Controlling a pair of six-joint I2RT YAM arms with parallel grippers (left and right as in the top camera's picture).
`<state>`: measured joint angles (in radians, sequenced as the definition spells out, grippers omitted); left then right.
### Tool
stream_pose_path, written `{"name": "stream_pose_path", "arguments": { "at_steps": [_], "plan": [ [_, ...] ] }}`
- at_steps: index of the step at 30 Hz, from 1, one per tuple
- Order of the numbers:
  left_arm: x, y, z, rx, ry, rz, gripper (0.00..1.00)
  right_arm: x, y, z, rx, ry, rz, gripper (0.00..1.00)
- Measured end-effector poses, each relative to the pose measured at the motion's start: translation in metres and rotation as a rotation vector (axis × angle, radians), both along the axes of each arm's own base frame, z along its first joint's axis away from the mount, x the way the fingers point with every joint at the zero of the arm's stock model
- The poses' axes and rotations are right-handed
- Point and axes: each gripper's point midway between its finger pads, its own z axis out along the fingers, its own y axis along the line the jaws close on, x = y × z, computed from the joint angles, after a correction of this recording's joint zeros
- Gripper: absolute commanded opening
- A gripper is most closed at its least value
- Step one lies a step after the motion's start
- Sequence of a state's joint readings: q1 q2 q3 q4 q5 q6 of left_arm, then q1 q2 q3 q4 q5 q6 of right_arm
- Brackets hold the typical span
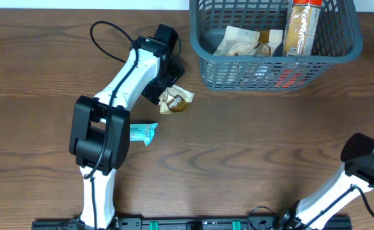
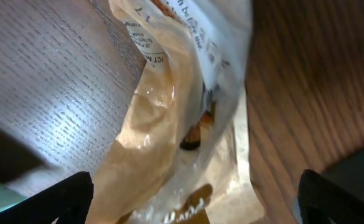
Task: Pack container
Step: 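Lower the left gripper and grasp the crumpled wrapper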
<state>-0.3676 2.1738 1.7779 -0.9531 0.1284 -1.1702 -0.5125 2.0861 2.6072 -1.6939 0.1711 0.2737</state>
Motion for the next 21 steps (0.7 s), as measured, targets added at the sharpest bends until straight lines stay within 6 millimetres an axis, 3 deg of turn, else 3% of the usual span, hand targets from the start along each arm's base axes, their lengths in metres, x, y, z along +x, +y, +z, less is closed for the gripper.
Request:
{"name": "stream_pose_path", "arguments": {
  "at_steps": [7, 16, 21],
  "plan": [
    [-0.005, 0.002, -0.023, 0.02, 0.052, 0.0, 0.94, 0.0, 0.0, 0.0, 0.0, 0.0, 0.0, 0.99],
    [0.001, 0.0, -0.028, 0.011, 0.027, 0.0, 0.94, 0.0, 0.0, 0.0, 0.0, 0.0, 0.0, 0.99],
    [-0.009, 0.005, -0.04, 0.024, 0.057, 0.002, 0.94, 0.0, 0.0, 0.0, 0.0, 0.0, 0.0, 0.99]
  ]
}}
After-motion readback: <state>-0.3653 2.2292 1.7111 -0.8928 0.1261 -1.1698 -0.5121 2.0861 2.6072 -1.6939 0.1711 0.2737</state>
